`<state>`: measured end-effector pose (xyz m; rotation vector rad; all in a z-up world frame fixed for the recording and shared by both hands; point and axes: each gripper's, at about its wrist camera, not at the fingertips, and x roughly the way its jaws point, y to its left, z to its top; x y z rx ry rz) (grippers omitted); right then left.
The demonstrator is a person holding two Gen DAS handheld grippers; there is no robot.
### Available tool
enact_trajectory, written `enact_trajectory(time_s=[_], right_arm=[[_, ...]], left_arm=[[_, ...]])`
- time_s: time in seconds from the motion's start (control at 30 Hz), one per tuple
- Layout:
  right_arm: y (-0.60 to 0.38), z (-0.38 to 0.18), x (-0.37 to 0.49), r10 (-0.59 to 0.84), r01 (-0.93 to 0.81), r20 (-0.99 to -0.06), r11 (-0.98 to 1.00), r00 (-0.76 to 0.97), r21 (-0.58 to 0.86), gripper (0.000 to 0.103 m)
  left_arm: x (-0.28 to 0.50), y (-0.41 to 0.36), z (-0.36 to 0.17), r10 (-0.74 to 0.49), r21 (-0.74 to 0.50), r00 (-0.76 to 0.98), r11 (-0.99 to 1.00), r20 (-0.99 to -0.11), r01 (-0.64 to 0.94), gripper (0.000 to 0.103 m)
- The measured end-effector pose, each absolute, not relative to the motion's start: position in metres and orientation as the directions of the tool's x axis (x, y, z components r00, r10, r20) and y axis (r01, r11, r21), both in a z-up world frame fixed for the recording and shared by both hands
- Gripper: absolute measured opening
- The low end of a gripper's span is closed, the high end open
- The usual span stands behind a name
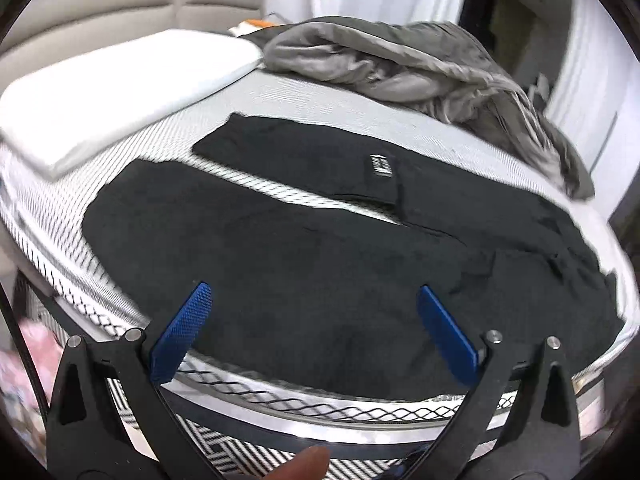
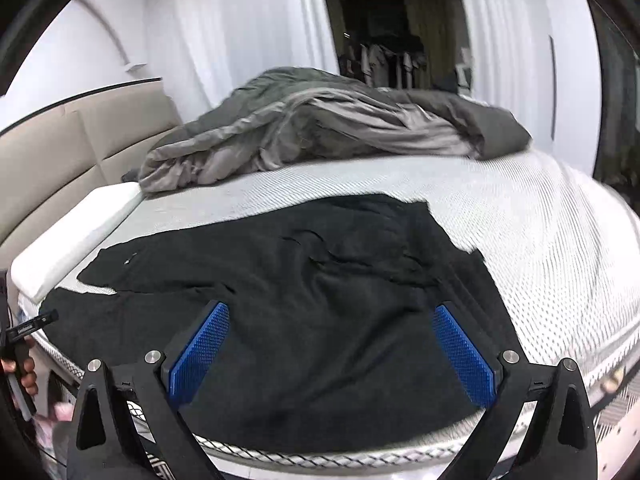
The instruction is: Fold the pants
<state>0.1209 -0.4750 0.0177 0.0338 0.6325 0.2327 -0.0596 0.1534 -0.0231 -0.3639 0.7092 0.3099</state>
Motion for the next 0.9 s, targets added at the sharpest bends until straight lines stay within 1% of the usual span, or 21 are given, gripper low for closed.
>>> enact_trajectory(time_s=[0.1, 0.17, 0.2, 0.23, 0.27, 0.3, 0.33, 0.47, 0.5, 0.53, 0.57, 0.6, 0.67, 0.7, 0.73, 0.77, 0.8, 0.83, 0.9], right_arm=[[-0.491, 0.01, 0.116, 0.18, -0.147, -0.596, 0.984, 0.782, 0.104, 0.103], [-0.503, 0.005, 0.111, 0.154, -0.107, -0.605, 0.988, 0.781, 0.113, 0.103], [-0.509, 0.002, 0.108, 0.139, -0.083, -0.608, 0.989, 0.781, 0.119, 0.103], [-0.515, 0.0, 0.105, 0.126, -0.06, -0.608, 0.99, 0.784, 0.128, 0.103], [-0.521, -0.002, 0.102, 0.117, -0.04, -0.605, 0.99, 0.788, 0.139, 0.103], [-0.527, -0.004, 0.099, 0.11, -0.02, -0.603, 0.988, 0.79, 0.154, 0.103], [-0.533, -0.006, 0.096, 0.105, -0.002, -0.599, 0.985, 0.794, 0.17, 0.103], [-0.547, -0.012, 0.084, 0.092, 0.049, -0.58, 0.974, 0.809, 0.222, 0.103], [-0.549, -0.014, 0.081, 0.093, 0.057, -0.576, 0.97, 0.812, 0.238, 0.103], [-0.549, -0.015, 0.081, 0.099, 0.057, -0.574, 0.967, 0.813, 0.247, 0.103], [-0.549, -0.017, 0.081, 0.106, 0.054, -0.574, 0.966, 0.812, 0.254, 0.103], [-0.548, -0.02, 0.083, 0.105, 0.056, -0.579, 0.966, 0.809, 0.254, 0.103], [-0.546, -0.023, 0.086, 0.111, 0.058, -0.586, 0.963, 0.803, 0.262, 0.103], [-0.545, -0.025, 0.09, 0.124, 0.055, -0.59, 0.959, 0.798, 0.277, 0.103], [-0.542, -0.027, 0.094, 0.143, 0.048, -0.593, 0.955, 0.792, 0.294, 0.103], [-0.54, -0.029, 0.096, 0.155, 0.041, -0.591, 0.952, 0.792, 0.304, 0.103], [-0.538, -0.03, 0.098, 0.163, 0.035, -0.588, 0.95, 0.792, 0.311, 0.103], [-0.537, -0.031, 0.099, 0.174, 0.028, -0.588, 0.948, 0.79, 0.318, 0.103], [-0.535, -0.033, 0.102, 0.193, 0.016, -0.592, 0.944, 0.783, 0.329, 0.103]], left_arm=[[-0.075, 0.195, -0.03, 0.138, -0.312, 0.726, 0.837, -0.674, -0.449, 0.102], [-0.083, 0.222, -0.037, 0.141, -0.351, 0.724, 0.802, -0.675, -0.483, 0.102], [-0.088, 0.236, -0.042, 0.133, -0.373, 0.72, 0.783, -0.681, -0.497, 0.1], [-0.092, 0.249, -0.047, 0.112, -0.397, 0.72, 0.771, -0.685, -0.498, 0.093], [-0.095, 0.259, -0.051, 0.096, -0.413, 0.718, 0.762, -0.689, -0.498, 0.088], [-0.098, 0.268, -0.055, 0.079, -0.432, 0.717, 0.751, -0.692, -0.5, 0.078], [-0.105, 0.277, -0.058, 0.06, -0.457, 0.724, 0.739, -0.687, -0.495, 0.071], [-0.121, 0.295, -0.07, -0.003, -0.516, 0.739, 0.718, -0.674, -0.468, 0.06], [-0.125, 0.298, -0.073, -0.025, -0.543, 0.75, 0.705, -0.661, -0.456, 0.055], [-0.126, 0.301, -0.076, -0.044, -0.561, 0.76, 0.702, -0.649, -0.438, 0.054], [-0.125, 0.301, -0.077, -0.046, -0.559, 0.762, 0.707, -0.646, -0.432, 0.053], [-0.123, 0.3, -0.077, -0.043, -0.555, 0.764, 0.712, -0.644, -0.429, 0.049], [-0.11, 0.303, -0.08, -0.058, -0.558, 0.759, 0.714, -0.648, -0.422, 0.047], [-0.104, 0.305, -0.082, -0.059, -0.557, 0.754, 0.712, -0.654, -0.427, 0.043], [-0.097, 0.309, -0.085, -0.047, -0.55, 0.75, 0.71, -0.66, -0.44, 0.035], [-0.09, 0.307, -0.083, -0.036, -0.546, 0.752, 0.711, -0.658, -0.444, 0.03], [-0.083, 0.306, -0.081, -0.011, -0.532, 0.752, 0.714, -0.659, -0.455, 0.018], [-0.081, 0.306, -0.077, 0.013, -0.522, 0.759, 0.718, -0.651, -0.461, 0.007], [-0.077, 0.306, -0.068, 0.044, -0.523, 0.777, 0.715, -0.628, -0.464, 0.001]])
